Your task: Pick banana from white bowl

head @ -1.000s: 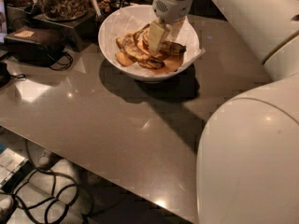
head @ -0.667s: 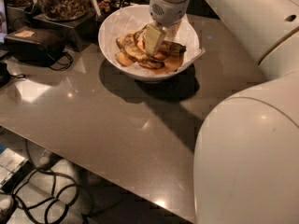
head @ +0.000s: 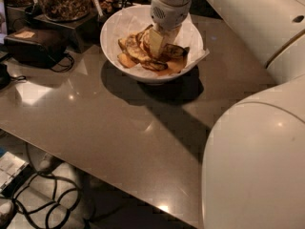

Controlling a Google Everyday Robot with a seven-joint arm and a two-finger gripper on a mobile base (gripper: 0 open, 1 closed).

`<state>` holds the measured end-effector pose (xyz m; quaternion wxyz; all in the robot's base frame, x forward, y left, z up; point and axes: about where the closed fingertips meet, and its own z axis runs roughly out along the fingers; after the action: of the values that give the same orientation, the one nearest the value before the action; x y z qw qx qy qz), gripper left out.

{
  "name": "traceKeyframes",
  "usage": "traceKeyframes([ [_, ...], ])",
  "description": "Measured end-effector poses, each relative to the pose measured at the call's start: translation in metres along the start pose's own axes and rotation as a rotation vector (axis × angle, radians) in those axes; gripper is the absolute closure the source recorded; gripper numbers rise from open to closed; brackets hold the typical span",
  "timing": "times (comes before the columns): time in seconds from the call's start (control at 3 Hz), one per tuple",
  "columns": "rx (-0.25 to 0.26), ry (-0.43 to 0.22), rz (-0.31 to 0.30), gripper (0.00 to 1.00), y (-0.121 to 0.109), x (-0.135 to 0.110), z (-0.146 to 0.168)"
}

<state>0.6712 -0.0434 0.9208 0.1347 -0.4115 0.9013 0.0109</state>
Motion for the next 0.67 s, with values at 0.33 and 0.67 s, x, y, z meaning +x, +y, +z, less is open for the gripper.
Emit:
traceKeyframes([
  [0.33,0.000,-0.001,0.000,1.00,0.000,0.000,0.000],
  [0.67,-0.026,-0.079,0.019,1.00,-0.001,0.003,-0.016],
])
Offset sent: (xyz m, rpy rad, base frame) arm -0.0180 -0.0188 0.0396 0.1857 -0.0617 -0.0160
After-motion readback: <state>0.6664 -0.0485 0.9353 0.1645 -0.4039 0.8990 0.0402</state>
